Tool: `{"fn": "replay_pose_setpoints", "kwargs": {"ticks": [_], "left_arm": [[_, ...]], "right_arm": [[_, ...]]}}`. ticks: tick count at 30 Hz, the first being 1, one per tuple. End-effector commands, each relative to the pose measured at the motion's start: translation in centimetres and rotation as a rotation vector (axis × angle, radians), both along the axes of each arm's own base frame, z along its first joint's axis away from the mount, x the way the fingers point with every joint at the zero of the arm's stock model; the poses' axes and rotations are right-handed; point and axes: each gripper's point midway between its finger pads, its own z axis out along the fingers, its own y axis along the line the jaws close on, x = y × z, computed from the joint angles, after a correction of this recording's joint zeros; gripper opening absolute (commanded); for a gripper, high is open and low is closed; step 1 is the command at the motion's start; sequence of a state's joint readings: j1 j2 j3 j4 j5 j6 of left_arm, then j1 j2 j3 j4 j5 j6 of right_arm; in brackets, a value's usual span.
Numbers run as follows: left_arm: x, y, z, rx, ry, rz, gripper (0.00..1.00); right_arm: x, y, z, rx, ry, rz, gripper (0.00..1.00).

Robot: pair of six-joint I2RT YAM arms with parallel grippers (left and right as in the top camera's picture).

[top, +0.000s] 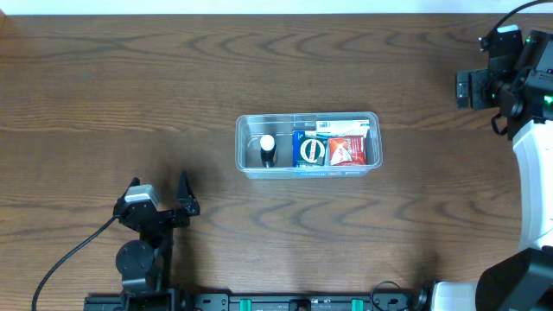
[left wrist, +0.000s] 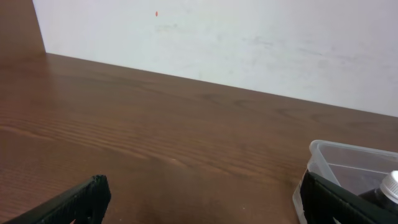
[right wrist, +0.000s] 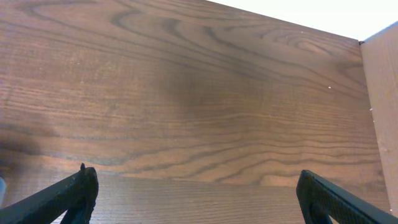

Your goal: Pack container

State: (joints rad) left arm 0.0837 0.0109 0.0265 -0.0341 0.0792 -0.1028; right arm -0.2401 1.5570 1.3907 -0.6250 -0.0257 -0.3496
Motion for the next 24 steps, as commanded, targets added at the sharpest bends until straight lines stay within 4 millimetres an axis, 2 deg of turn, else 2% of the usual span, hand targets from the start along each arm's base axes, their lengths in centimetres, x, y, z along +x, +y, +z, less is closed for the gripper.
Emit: {"fn": "replay_pose_setpoints", "kwargs": {"ticks": [1,4,8,11,14,17,20,24], "left_arm": [[0.0,0.1,-1.7,0.012,0.047,-0.001,0.98],[0.0,0.1,-1.7,0.012,0.047,0.000,0.98],[0.0,0.1,-1.7,0.012,0.047,0.000,0.98],[0.0,0.1,-1.7,0.012,0.047,0.000,0.98],[0.0,0.1,-1.7,0.012,0.047,0.000,0.98],[0.0,0.1,-1.7,0.012,0.047,0.000,0.98],[0.0,0.1,-1.7,0.012,0.047,0.000,0.98],[0.0,0.1,-1.7,0.012,0.047,-0.001,0.98]], "right_arm": [[0.2,2.0,1.1,0.004,-0.027,0.035,0.99],[-0.4,4.5,2.4,-0.001,-0.059,0.092,0.99],[-2.5,8.7,3.4,-0.003,-0.093,0.188,0.99],[-5.3,12.0,2.4,0.001,-0.094,0.272,0.99],[-8.8,14.3,-0.1,0.002,-0.073,0.341,0.99],[-11.9,14.5,-3.0,-0.007,-0.067,0.356,0.99],[-14.8,13.8,-5.7,-0.009,-0.037,0.344,0.99],[-17.1,12.8,-7.6,-0.009,-0.044,0.319,0.99]]}}
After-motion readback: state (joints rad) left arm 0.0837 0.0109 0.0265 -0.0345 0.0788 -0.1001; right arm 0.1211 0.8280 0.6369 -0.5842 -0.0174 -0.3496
